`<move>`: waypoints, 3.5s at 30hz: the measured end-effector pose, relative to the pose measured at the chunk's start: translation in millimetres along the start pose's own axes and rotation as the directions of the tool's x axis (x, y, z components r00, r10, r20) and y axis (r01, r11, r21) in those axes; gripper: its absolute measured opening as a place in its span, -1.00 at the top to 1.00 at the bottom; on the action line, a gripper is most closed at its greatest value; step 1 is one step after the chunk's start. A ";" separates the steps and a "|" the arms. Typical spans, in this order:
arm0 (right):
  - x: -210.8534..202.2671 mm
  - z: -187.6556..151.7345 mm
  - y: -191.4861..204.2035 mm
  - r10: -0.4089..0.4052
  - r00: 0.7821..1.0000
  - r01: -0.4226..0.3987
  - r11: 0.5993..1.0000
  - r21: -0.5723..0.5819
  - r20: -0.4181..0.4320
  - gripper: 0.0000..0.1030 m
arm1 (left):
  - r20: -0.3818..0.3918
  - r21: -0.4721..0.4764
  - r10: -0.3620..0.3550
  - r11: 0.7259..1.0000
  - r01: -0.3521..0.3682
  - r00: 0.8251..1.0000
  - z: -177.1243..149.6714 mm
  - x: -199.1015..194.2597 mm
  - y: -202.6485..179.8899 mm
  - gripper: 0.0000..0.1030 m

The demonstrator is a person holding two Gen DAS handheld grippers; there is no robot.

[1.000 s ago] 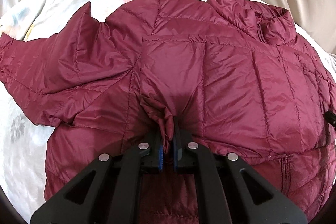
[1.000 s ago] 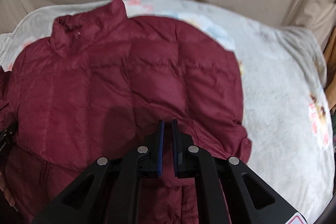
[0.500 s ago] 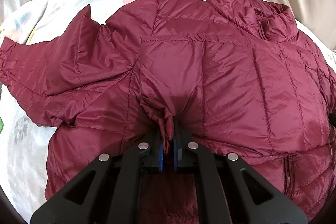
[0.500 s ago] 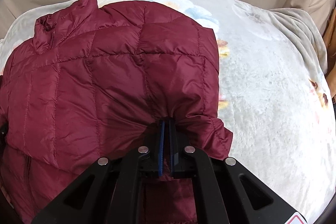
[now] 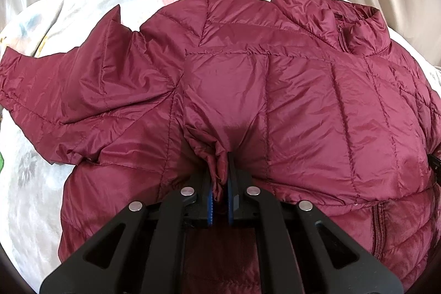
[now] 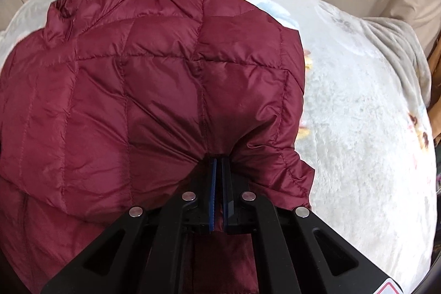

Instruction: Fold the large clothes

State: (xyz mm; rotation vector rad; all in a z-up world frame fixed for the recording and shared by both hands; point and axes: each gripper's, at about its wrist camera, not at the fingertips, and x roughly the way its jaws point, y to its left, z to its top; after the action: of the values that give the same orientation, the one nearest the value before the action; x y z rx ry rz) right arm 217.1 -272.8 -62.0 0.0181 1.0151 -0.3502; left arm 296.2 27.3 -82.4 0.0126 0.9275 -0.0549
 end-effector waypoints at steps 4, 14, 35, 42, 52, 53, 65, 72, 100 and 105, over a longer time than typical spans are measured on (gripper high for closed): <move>-23.4 1.3 5.3 0.048 0.998 -0.049 0.998 0.037 0.030 0.99 | -0.019 -0.093 -0.054 0.994 0.052 0.998 1.0 -13.1 20.4 0.45; -104.7 -27.0 83.7 0.217 0.972 -0.216 0.976 -0.015 0.089 0.92 | 0.086 -0.517 0.049 0.856 0.002 0.995 16.0 -72.3 221.7 -0.55; -144.2 -90.2 115.3 0.289 0.957 -0.289 0.957 0.019 0.015 0.84 | 0.350 -0.276 -0.091 0.941 0.195 0.932 129.2 -119.5 164.0 0.99; -147.0 -101.3 67.8 0.250 0.968 -0.252 0.965 0.068 0.037 0.70 | 0.194 0.113 -0.374 0.927 0.358 0.907 83.2 -129.0 -77.5 0.48; -140.1 -130.2 -9.8 0.106 0.992 -0.109 0.993 0.037 0.075 0.55 | 0.025 -0.115 -0.347 0.931 0.347 0.938 -29.9 -88.5 -59.0 0.00; -140.8 -124.2 -13.1 0.121 0.989 -0.126 0.991 0.047 0.087 0.50 | 0.043 -0.143 -0.332 0.932 0.334 0.942 -29.3 -93.0 -40.2 -0.03; -132.6 -4.0 137.9 0.305 0.931 -0.255 0.937 -0.240 0.199 0.23 | -0.019 -0.278 -0.072 0.959 0.064 0.997 -5.1 -33.3 78.3 0.01; -82.1 17.1 224.5 0.328 0.940 -0.283 0.904 -0.322 0.095 0.39 | -0.054 -0.246 -0.052 0.969 0.037 0.997 -8.4 -12.1 93.6 0.02; -59.0 -34.0 -64.3 0.372 0.904 -0.427 0.767 0.478 0.210 -0.17 | -0.015 -0.532 -0.295 0.812 0.242 0.955 -20.0 -30.3 112.3 -0.28; -72.8 -48.1 -86.8 0.382 0.888 -0.460 0.726 0.511 0.257 -0.20 | -0.021 -0.547 -0.303 0.801 0.242 0.953 -15.9 -22.7 116.1 -0.28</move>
State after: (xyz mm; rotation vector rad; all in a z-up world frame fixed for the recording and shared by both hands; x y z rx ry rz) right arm 117.0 -326.0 -14.2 0.7502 0.7119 -0.2123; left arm 276.1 144.8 -75.3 -0.6556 1.0219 -0.0591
